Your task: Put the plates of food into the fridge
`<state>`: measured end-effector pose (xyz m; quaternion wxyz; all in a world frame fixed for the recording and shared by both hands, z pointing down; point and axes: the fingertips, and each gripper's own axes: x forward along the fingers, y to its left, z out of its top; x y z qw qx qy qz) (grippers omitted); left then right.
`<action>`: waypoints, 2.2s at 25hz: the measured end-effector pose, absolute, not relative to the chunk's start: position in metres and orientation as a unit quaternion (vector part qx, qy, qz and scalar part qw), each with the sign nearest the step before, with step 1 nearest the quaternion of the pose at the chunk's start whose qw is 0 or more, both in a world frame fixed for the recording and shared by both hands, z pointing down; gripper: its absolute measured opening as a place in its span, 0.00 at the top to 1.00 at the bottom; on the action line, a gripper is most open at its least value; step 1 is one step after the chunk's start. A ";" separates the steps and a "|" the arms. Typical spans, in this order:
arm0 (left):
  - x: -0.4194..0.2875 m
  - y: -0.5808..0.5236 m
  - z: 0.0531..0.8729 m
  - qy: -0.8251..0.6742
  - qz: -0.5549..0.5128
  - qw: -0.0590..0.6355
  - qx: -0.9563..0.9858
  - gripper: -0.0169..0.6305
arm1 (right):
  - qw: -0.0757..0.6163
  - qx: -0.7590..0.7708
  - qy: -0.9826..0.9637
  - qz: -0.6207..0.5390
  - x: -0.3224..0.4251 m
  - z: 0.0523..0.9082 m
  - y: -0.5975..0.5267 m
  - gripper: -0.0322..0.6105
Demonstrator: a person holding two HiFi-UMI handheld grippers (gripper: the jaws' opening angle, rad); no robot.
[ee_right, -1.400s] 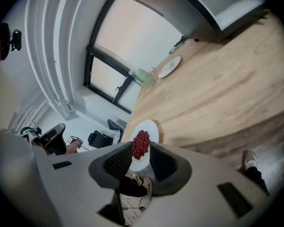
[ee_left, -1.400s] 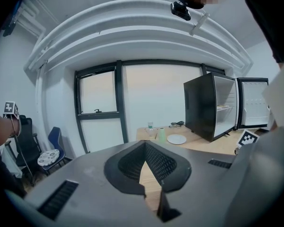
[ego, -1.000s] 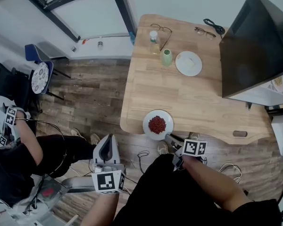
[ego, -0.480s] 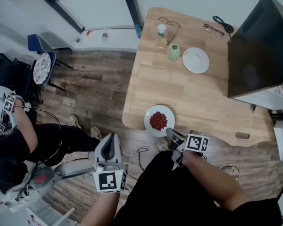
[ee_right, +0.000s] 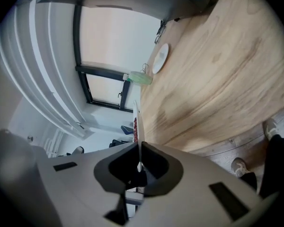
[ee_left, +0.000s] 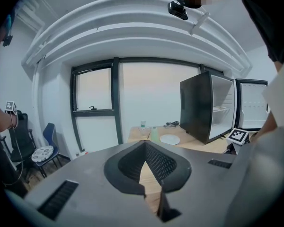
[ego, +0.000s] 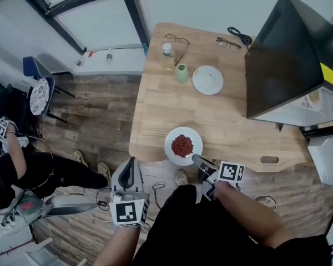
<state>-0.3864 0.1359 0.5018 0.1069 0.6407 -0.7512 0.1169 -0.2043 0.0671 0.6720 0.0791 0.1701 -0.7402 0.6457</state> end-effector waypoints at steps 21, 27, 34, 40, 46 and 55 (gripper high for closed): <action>-0.258 0.010 0.449 -0.666 0.094 0.041 0.739 0.97 | -0.009 0.279 -0.735 0.618 -0.008 0.618 0.002 0.90; -0.208 -0.032 0.442 -0.632 0.091 0.030 0.769 0.97 | -0.058 0.321 -0.722 0.610 0.054 0.606 -0.016 0.90; -0.145 -0.072 0.437 -0.592 0.095 0.017 0.800 0.97 | -0.097 0.358 -0.712 0.597 0.116 0.595 -0.043 0.90; -0.112 -0.105 0.424 -0.587 0.092 0.000 0.805 0.97 | -0.105 0.363 -0.708 0.596 0.146 0.597 -0.068 0.90; -0.096 -0.125 0.422 -0.599 0.094 -0.003 0.795 0.97 | -0.094 0.351 -0.712 0.601 0.160 0.602 -0.097 0.90; -0.091 -0.136 0.430 -0.626 0.100 0.008 0.774 0.97 | -0.068 0.330 -0.721 0.605 0.164 0.615 -0.136 0.90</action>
